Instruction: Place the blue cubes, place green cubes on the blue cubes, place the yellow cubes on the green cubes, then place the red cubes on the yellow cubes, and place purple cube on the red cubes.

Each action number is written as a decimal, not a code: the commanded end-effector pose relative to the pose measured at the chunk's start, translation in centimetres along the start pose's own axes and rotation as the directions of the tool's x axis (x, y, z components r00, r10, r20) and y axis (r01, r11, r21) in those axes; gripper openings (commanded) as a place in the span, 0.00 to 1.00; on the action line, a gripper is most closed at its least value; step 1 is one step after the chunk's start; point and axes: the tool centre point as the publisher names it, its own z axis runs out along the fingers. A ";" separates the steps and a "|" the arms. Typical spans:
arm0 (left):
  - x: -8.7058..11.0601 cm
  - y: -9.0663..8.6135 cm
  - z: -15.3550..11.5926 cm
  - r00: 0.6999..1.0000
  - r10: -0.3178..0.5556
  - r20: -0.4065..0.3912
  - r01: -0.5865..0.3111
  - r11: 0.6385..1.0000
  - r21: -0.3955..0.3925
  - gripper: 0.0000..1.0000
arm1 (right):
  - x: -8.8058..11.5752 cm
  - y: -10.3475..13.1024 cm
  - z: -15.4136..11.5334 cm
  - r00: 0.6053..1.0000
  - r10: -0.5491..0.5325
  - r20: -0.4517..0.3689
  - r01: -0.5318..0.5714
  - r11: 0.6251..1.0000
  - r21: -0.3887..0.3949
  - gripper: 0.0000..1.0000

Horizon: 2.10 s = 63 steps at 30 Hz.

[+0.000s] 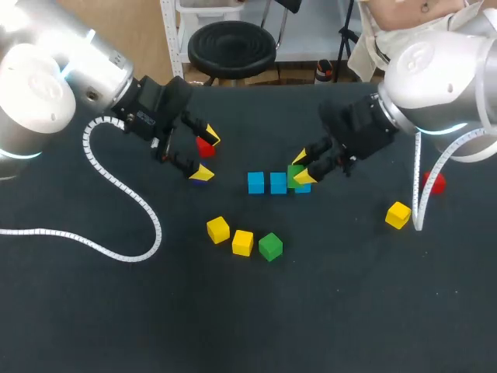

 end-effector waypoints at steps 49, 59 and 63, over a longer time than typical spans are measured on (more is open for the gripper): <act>0.1 -0.1 -0.1 1.000 0.002 0.002 -0.002 1.000 -0.002 1.00 | 0.3 -1.9 0.7 0.999 -0.029 -0.022 0.028 0.999 -0.034 0.00; 0.1 -0.1 -0.1 1.000 0.002 0.002 -0.002 1.000 -0.002 1.00 | 0.3 -2.5 1.0 0.999 -0.032 -0.027 0.031 0.999 -0.043 0.00; 0.1 -0.1 -0.1 1.000 0.002 0.002 -0.002 1.000 -0.002 1.00 | 0.6 -2.5 1.3 0.999 -0.026 -0.021 0.025 0.998 -0.049 0.00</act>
